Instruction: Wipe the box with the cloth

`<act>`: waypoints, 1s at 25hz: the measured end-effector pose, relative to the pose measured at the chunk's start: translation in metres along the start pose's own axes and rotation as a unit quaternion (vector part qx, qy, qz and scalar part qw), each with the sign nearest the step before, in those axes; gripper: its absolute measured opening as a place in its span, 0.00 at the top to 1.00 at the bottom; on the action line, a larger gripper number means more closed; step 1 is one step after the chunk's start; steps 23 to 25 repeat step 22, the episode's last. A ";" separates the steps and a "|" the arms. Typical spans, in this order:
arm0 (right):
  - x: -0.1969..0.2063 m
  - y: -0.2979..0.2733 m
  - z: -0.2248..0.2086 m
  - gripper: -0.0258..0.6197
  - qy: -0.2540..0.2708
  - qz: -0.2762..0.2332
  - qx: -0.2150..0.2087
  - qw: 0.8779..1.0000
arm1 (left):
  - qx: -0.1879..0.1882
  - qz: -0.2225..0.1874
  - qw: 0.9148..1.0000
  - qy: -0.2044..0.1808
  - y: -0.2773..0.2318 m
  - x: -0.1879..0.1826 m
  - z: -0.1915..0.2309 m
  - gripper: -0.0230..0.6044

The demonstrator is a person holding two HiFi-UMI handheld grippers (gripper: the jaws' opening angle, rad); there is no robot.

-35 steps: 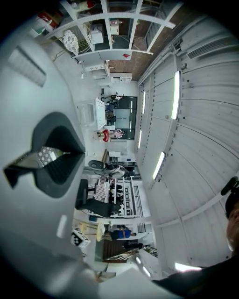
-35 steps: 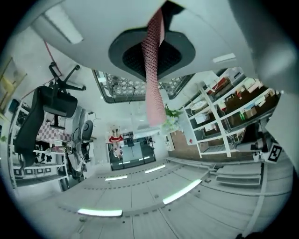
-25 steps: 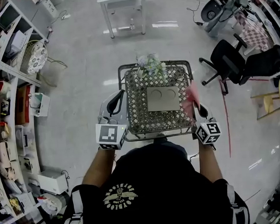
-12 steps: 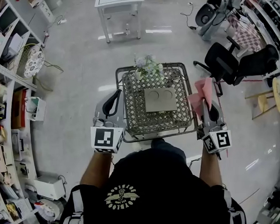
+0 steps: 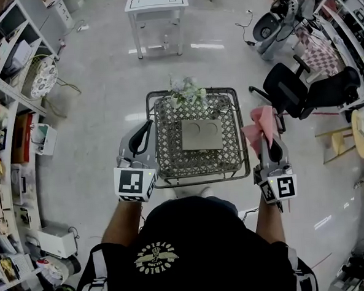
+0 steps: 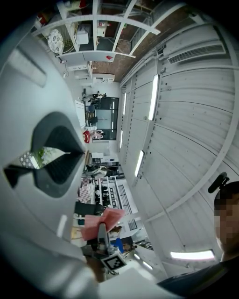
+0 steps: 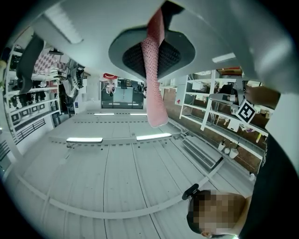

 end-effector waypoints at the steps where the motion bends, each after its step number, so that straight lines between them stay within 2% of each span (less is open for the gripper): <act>1: 0.000 -0.001 -0.003 0.94 0.001 0.002 -0.003 1.000 | -0.002 0.002 1.000 0.000 -0.001 -0.001 -0.003 0.96; 4: 0.000 -0.002 -0.023 0.94 0.009 0.012 -0.008 1.000 | -0.004 0.001 1.000 -0.005 -0.008 -0.006 -0.019 0.96; 9: 0.000 0.010 -0.059 0.93 -0.008 0.008 -0.010 1.000 | -0.001 -0.001 1.000 -0.004 -0.025 -0.008 -0.057 0.96; 15: 0.005 0.014 -0.086 0.93 -0.012 0.011 -0.017 1.000 | -0.014 0.006 1.000 0.000 -0.035 -0.005 -0.077 0.96; 25: 0.013 0.020 -0.102 0.93 -0.014 0.015 -0.023 1.000 | -0.021 -0.001 1.000 -0.010 -0.041 -0.001 -0.093 0.96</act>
Point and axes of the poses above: the fingertips, and each gripper's own axes: y backward along the fingers, z to its left, x out of its underside, the point moved 10 cm from there along y, backward along the fingers, and after that the axes turned 8 degrees about -z, right-handed, at the moved point
